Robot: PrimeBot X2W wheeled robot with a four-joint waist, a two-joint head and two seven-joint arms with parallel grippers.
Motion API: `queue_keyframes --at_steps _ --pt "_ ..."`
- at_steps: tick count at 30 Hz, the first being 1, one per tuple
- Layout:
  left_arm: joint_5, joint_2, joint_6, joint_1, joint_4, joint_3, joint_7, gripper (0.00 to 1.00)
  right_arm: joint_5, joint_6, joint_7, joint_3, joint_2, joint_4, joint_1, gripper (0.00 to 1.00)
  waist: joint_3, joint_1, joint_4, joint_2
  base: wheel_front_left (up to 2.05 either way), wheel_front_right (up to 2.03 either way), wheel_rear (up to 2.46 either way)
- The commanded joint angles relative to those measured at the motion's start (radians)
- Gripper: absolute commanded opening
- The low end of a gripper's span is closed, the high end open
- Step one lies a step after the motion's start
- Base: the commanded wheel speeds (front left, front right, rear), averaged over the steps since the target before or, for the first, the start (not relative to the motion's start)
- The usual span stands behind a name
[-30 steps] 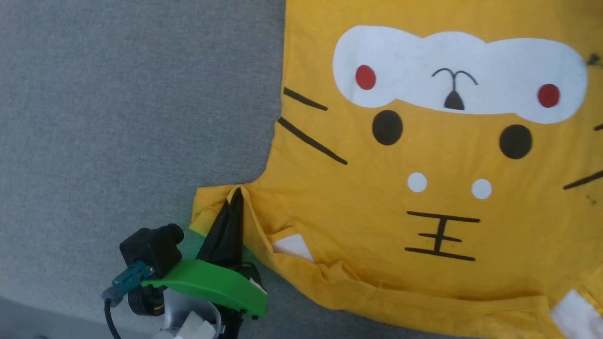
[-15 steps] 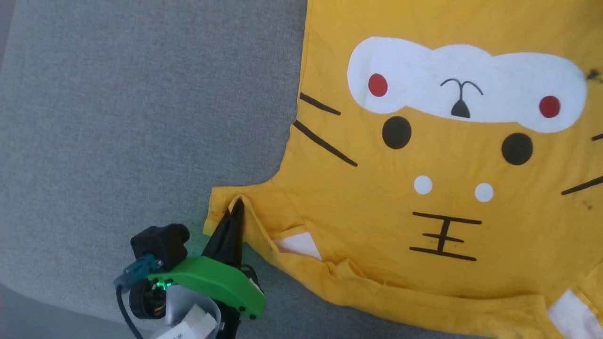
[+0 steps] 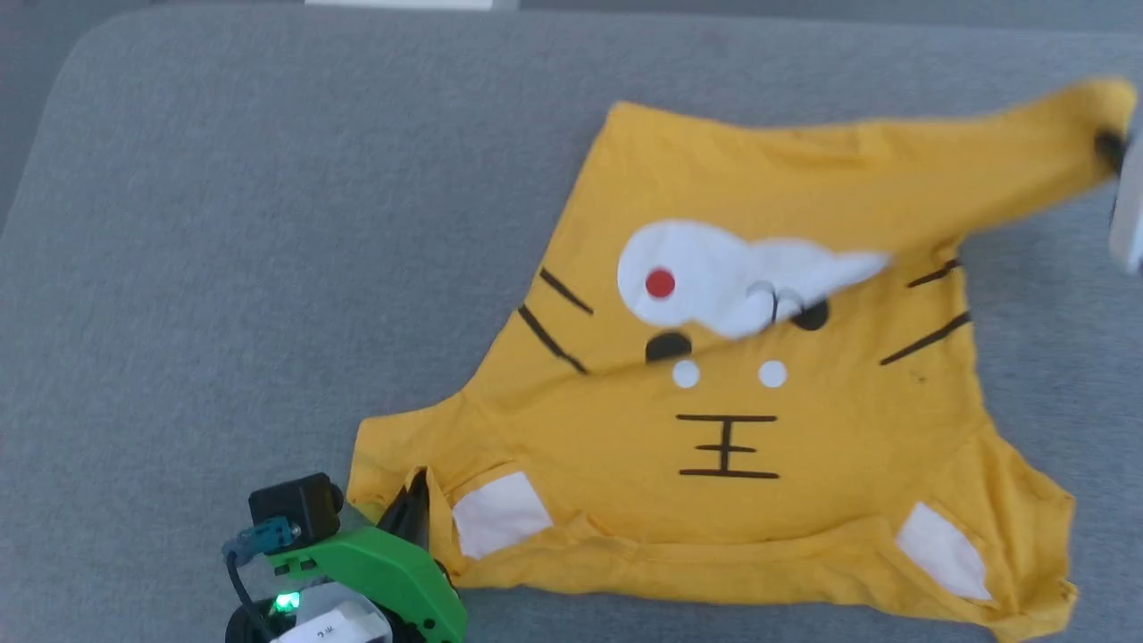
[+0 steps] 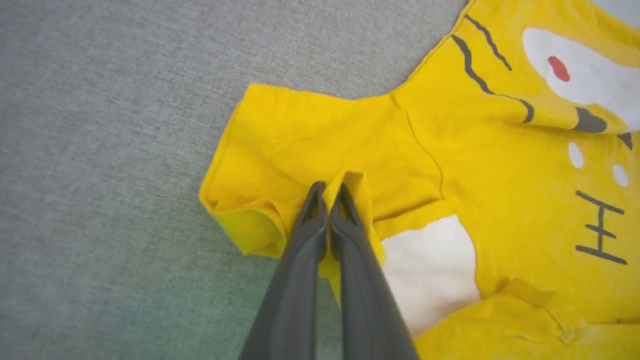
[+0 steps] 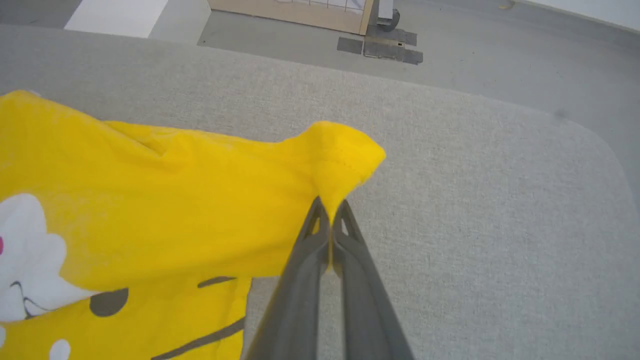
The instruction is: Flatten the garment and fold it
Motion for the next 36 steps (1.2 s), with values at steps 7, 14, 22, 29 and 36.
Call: queue_keyframes --at_steps 7,14,22,29,36 --pt "-0.017 0.015 0.011 0.028 0.022 0.006 0.023 0.0 0.06 -0.002 0.046 -0.13 0.059 -0.228 0.502 0.0 -0.225 0.0001 -0.169 0.0 0.0 0.0 0.0" --pt "-0.031 0.013 0.01 0.039 0.05 0.0 0.035 0.0 0.078 -0.002 0.129 -0.126 0.189 -0.308 0.845 0.0 -0.257 0.0001 -0.156 0.0 0.0 0.0 0.0" --pt "-0.042 0.013 0.01 0.05 0.074 -0.003 0.039 0.0 0.076 -0.002 0.11 -0.135 0.25 -0.324 0.922 1.0 -0.275 0.0001 -0.145 0.0 0.0 0.0 0.0" --pt "-0.046 0.022 0.021 0.056 0.068 0.015 0.032 0.0 0.138 -0.002 -0.015 -0.282 0.285 -0.448 0.783 1.0 -0.283 0.0001 -0.136 0.0 0.0 0.0 0.0" --pt "-0.046 0.032 0.034 0.048 0.033 0.034 0.027 0.0 0.057 -0.002 -0.089 -0.168 0.246 -0.411 0.543 1.0 -0.23 0.0001 -0.128 0.0 0.0 0.0 0.0"
